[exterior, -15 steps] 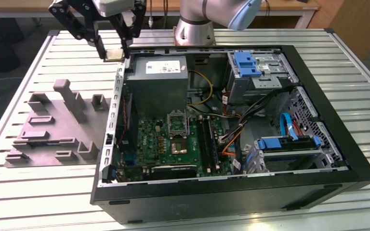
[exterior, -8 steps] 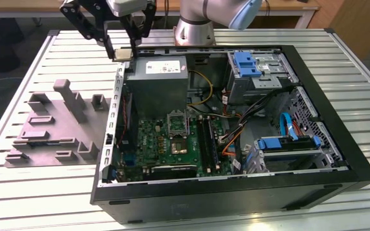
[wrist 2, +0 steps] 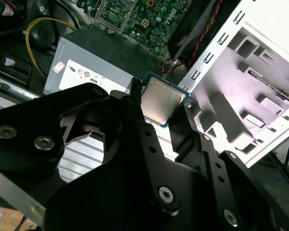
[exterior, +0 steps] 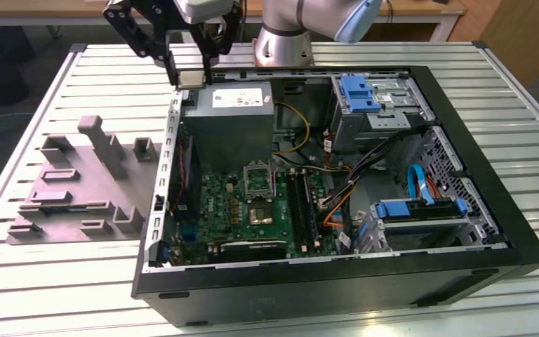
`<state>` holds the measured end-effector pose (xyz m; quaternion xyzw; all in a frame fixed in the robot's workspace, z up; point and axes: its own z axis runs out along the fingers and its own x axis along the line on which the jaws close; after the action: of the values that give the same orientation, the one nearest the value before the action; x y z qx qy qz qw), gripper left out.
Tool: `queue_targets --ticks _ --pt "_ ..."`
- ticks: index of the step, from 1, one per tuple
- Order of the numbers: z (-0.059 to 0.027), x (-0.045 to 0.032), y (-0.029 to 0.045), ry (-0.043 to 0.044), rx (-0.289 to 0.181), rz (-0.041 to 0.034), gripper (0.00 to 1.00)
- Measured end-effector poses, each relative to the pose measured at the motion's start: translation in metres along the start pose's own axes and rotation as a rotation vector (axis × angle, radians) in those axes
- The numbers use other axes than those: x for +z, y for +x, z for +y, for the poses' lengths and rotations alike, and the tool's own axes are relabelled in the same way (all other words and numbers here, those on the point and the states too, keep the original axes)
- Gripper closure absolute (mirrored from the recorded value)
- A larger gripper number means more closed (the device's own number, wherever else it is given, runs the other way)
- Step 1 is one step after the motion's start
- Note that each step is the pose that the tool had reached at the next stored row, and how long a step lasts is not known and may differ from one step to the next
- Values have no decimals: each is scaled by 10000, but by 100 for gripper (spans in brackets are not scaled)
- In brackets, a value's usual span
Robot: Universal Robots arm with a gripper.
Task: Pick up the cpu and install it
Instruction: 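Pick up the cpu and move it towards the insertion slot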
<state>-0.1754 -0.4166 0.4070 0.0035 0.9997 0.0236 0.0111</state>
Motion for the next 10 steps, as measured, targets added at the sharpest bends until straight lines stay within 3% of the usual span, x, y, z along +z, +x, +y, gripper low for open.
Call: queue_targets --ticks 10 --pt "1 5 -216 0 0 13 53"
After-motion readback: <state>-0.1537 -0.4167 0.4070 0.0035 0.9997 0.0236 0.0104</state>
